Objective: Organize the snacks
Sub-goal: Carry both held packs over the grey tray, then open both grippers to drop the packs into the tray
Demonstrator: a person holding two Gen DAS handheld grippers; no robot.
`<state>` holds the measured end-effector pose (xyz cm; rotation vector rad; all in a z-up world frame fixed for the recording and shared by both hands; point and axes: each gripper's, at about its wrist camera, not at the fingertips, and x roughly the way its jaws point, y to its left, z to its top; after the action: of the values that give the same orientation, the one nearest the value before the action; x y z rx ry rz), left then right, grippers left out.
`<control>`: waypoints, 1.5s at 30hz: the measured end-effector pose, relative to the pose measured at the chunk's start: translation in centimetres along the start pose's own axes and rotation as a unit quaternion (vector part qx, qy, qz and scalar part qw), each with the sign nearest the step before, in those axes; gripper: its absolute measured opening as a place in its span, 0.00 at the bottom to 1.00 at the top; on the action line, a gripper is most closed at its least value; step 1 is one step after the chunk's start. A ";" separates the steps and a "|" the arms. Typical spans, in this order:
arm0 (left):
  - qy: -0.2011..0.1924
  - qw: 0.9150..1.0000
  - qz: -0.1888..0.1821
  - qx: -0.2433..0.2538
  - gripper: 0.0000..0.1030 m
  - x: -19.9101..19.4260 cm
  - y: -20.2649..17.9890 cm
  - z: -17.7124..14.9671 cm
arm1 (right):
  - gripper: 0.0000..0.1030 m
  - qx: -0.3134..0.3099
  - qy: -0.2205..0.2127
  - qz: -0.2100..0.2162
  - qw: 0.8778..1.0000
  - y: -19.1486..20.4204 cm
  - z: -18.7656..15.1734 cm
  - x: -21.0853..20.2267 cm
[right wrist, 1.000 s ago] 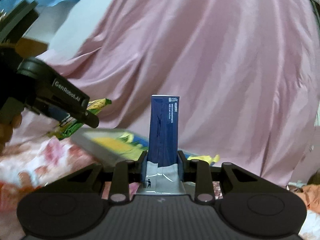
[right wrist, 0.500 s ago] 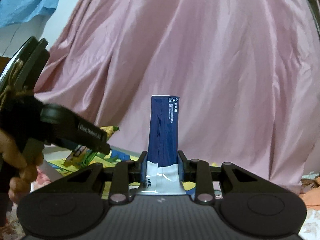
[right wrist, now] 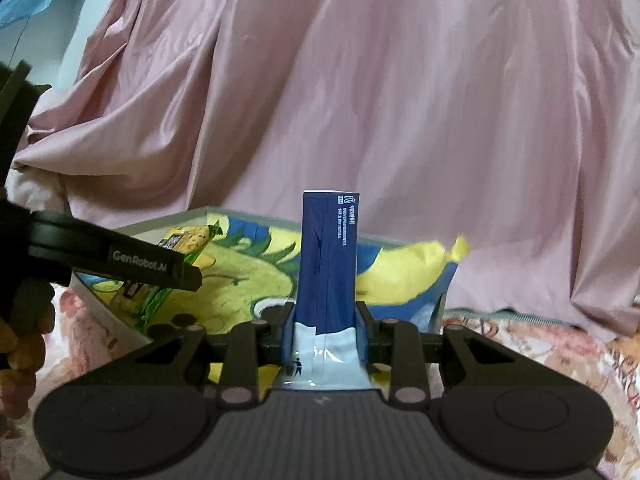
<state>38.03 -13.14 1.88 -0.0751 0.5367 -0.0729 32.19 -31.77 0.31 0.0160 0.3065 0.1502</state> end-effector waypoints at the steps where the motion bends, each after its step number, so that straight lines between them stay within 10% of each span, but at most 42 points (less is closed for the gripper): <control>1: 0.001 1.000 0.002 0.005 0.49 -0.1 -0.1 -0.4 | 0.32 0.002 0.005 0.004 1.000 0.1 0.3 0.1; 18: 0.024 0.998 0.028 0.043 0.52 0.3 -0.8 -0.7 | 0.35 0.003 0.023 0.010 1.000 -1.1 -0.4 -2.3; 30: -0.033 0.999 0.033 -0.006 0.99 -5.5 0.8 0.9 | 0.80 0.029 -0.045 -0.018 0.998 -0.4 0.0 -6.6; 36: -0.059 0.997 0.026 -0.042 0.99 -10.0 3.1 0.9 | 0.99 0.042 -0.089 -0.037 0.994 1.0 1.0 -10.2; 45: -0.086 0.994 0.024 -0.064 0.99 -17.4 6.3 -1.2 | 1.00 0.044 -0.133 -0.048 0.989 4.1 2.0 -16.7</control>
<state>22.81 -5.41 9.12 -0.1912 0.3711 0.0143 16.47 -30.21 7.36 0.1076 0.0459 0.0371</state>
